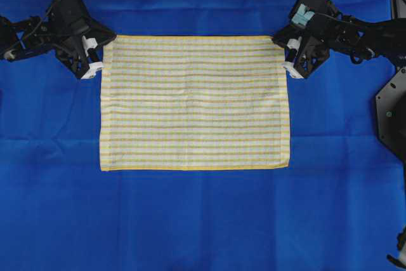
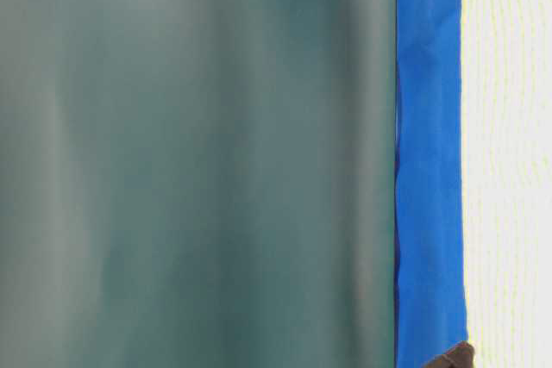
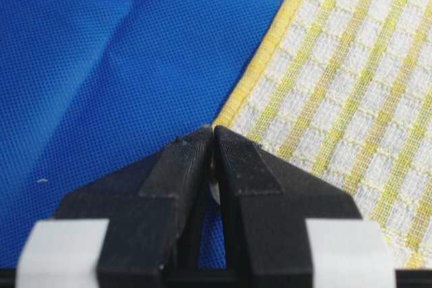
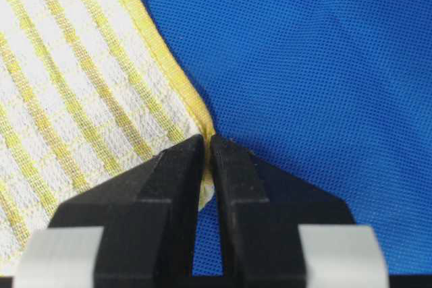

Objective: Fold the yellow towel.
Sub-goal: 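Lift the top corners and fold them down toward the bottom edge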

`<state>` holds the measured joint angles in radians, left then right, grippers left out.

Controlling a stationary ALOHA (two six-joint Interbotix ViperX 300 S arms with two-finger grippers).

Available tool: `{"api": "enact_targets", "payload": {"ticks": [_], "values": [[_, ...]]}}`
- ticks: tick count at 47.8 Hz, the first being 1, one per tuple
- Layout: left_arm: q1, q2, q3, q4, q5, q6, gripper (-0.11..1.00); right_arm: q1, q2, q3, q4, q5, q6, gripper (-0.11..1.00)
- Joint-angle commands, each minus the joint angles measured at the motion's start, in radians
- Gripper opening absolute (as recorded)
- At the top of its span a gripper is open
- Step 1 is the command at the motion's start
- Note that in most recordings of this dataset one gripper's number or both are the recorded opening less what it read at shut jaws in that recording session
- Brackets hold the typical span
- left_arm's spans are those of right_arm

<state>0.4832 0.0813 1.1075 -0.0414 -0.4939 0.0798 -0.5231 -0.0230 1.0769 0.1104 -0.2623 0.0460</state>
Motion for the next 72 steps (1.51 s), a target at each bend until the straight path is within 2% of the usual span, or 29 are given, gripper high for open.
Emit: {"api": "enact_targets", "payload": {"ticks": [1, 19, 47, 57, 62, 72], "values": [[0.003, -0.023, -0.014, -0.002, 0.014, 0.006, 0.02, -0.003, -0.023, -0.009, 0.015, -0.009, 0.002, 0.06], [0.003, -0.210, -0.057, -0.002, 0.204, 0.051, 0.02, -0.003, -0.158, -0.002, 0.035, 0.029, 0.002, 0.06], [-0.005, -0.272, -0.048, -0.002, 0.229, 0.048, 0.02, -0.002, -0.199, 0.008, 0.066, 0.071, 0.002, 0.06], [-0.084, -0.350, -0.028, -0.002, 0.273, 0.034, 0.02, 0.040, -0.299, 0.034, 0.091, 0.129, 0.002, 0.06], [-0.132, -0.376, -0.011, -0.002, 0.275, 0.028, 0.02, 0.083, -0.357, 0.051, 0.098, 0.150, 0.003, 0.06], [-0.238, -0.425, 0.021, -0.002, 0.275, -0.035, 0.02, 0.187, -0.440, 0.095, 0.138, 0.181, 0.009, 0.06]]}}
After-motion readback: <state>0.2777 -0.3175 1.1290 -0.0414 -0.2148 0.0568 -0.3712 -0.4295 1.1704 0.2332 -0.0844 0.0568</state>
